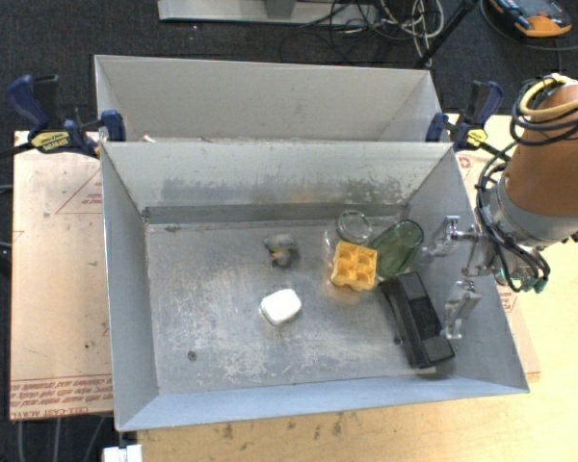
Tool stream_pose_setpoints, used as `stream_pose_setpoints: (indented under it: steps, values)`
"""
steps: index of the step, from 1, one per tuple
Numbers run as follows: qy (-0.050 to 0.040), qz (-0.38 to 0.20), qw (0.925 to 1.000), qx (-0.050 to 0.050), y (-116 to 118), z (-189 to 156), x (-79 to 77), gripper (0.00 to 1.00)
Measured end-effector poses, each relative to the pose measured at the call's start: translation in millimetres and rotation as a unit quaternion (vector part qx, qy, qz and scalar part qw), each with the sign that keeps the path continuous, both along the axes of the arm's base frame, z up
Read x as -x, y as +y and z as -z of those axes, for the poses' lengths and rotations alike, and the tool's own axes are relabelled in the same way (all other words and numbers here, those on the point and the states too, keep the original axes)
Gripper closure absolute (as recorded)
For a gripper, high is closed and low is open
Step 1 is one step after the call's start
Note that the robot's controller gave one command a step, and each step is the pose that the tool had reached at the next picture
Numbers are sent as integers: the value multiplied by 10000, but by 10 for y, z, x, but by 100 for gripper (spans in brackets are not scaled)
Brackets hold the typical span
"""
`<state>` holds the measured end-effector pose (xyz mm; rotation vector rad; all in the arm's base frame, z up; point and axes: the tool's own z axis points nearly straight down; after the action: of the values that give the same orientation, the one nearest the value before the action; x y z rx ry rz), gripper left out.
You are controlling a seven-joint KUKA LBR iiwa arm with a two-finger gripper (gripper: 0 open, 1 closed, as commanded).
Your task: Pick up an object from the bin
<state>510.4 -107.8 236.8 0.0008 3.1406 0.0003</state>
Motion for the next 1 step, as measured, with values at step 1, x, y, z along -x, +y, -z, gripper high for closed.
stream_pose_setpoints:
  steps: [1]
  values:
    - [-21,-487,9988,3,-10,354,86,0]
